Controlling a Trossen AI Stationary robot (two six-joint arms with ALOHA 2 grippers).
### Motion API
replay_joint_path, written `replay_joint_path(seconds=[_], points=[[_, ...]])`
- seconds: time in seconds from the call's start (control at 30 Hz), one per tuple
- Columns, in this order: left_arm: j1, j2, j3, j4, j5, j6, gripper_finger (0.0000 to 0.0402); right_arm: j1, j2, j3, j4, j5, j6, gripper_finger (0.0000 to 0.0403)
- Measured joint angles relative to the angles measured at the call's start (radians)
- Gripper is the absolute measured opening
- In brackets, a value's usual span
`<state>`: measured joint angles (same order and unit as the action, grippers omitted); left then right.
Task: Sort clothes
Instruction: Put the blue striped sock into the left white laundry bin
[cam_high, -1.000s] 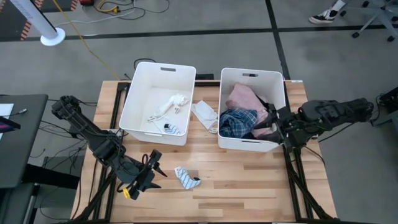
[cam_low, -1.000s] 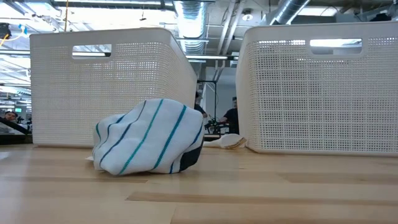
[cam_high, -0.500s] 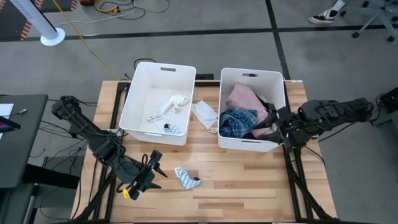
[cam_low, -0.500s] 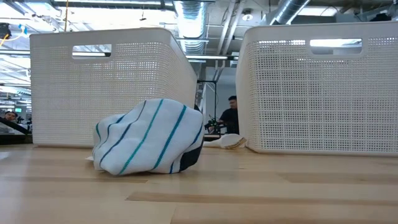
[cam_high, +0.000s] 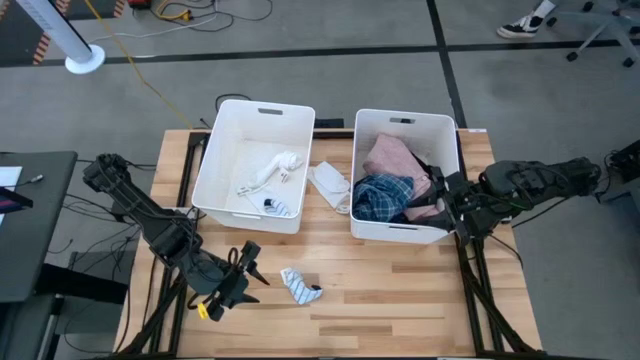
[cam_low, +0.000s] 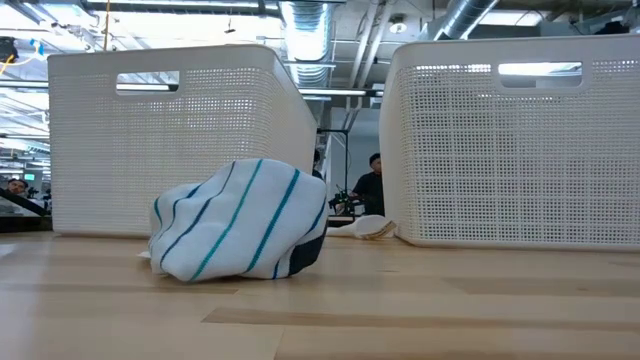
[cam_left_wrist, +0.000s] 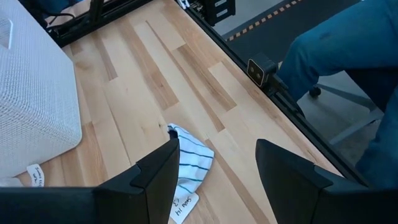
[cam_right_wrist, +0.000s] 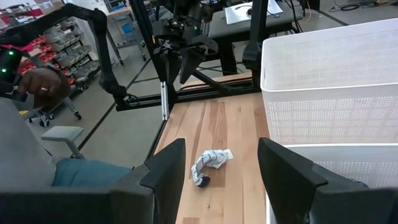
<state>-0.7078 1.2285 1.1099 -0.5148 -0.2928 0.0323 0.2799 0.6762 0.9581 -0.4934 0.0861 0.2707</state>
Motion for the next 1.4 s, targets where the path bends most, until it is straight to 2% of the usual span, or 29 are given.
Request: replay_joint_path(seconds=[0.27,0.9,1.4], points=[[-0.003,0.021,0.000,0.016,0.030,-0.036,0.0206,0.000,0.000,0.000,0.000,0.000,0.000,0.0217],[-0.042,0.228,0.000,0.126,0.100,-0.056,0.0206,0.000,0.000,0.000,0.000,0.000,0.000,0.0217],[-0.050,0.246,0.000,0.167,0.103,-0.085,0.0206,0.000,0.000,0.000,0.000,0.000,0.000,0.0217]])
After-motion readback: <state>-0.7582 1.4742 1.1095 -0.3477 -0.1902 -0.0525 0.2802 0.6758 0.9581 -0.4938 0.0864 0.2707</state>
